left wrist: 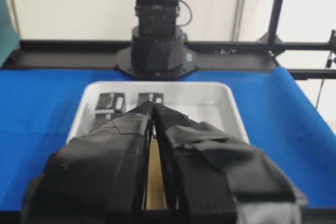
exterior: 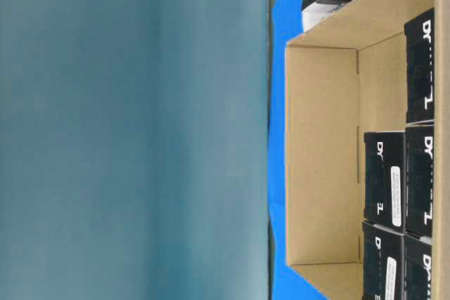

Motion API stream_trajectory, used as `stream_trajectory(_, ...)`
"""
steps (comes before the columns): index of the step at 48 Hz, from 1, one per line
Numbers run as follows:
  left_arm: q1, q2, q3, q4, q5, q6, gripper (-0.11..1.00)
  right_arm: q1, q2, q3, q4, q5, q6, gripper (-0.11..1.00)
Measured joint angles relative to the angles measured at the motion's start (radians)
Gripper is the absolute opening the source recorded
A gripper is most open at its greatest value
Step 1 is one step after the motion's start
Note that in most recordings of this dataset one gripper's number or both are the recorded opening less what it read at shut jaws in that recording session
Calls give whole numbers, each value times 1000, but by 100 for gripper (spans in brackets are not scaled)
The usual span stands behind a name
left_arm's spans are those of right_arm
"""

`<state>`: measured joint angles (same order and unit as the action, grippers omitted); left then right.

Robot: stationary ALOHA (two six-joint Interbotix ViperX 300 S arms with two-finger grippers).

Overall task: Pick the box from inside the cardboard box.
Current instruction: 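Move the right gripper over the cardboard box toward the black packages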

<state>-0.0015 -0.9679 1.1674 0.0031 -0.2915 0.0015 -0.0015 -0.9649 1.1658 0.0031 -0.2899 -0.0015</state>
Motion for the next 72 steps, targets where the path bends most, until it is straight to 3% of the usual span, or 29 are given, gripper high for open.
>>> stream_trajectory(3,0,3,-8,5,3,-2,8,0,5,-2,5,8,6,17)
stream_trajectory(10,2,6,-31,11,23,-2,-6,-2,44,-41,54,156,37,2)
stream_trajectory(30,2,6,-54,12,114,-2,-6,5,305,-322,71,649,140,1)
stream_trajectory(40,3,6,-54,11,126,-2,-6,28,508,-476,74,804,146,1)
stream_trajectory(55,5,-3,-58,11,149,-2,-6,28,799,-747,74,1146,133,1)
stream_trajectory(63,6,-6,-60,12,167,-2,-6,20,922,-864,72,1229,132,1)
stream_trajectory(72,6,-8,-60,12,169,-2,-6,17,1026,-957,72,1246,123,1)
